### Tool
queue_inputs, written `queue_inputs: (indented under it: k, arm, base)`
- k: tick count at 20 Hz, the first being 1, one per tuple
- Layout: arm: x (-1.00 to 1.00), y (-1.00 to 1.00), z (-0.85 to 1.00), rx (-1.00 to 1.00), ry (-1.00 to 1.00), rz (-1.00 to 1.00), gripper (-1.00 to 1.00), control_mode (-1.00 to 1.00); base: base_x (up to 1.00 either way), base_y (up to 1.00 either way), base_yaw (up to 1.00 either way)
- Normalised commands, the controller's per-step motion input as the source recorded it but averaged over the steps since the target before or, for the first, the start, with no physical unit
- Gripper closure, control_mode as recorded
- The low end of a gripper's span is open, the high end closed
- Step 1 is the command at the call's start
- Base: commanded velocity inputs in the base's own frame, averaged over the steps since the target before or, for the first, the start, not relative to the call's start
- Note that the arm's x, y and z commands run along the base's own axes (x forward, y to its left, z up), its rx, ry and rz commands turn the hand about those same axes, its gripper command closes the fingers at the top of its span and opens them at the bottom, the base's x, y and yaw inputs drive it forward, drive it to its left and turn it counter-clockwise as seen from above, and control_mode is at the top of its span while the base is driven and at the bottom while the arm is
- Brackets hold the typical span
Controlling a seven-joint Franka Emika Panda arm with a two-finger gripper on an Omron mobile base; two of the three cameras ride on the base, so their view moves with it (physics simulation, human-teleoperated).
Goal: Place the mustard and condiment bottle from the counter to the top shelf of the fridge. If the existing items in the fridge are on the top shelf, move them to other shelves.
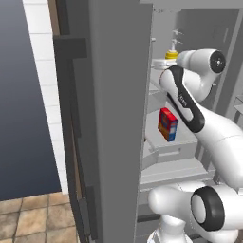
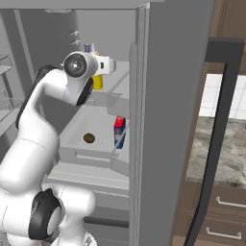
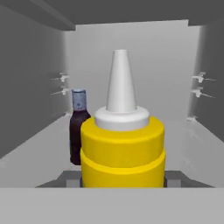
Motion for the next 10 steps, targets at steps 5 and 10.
queue_inputs:
  k: [5, 10]
  arm:
    - [0.65, 0.0, -0.01, 0.01, 0.0, -0.04, 1.0, -1.0]
    - [0.82, 0.0, -0.13, 0.0, 0.0, -0.02, 1.0, -1.0]
  base:
    - [0.0, 0.0, 0.0]
    - [0.0, 0.0, 0.0]
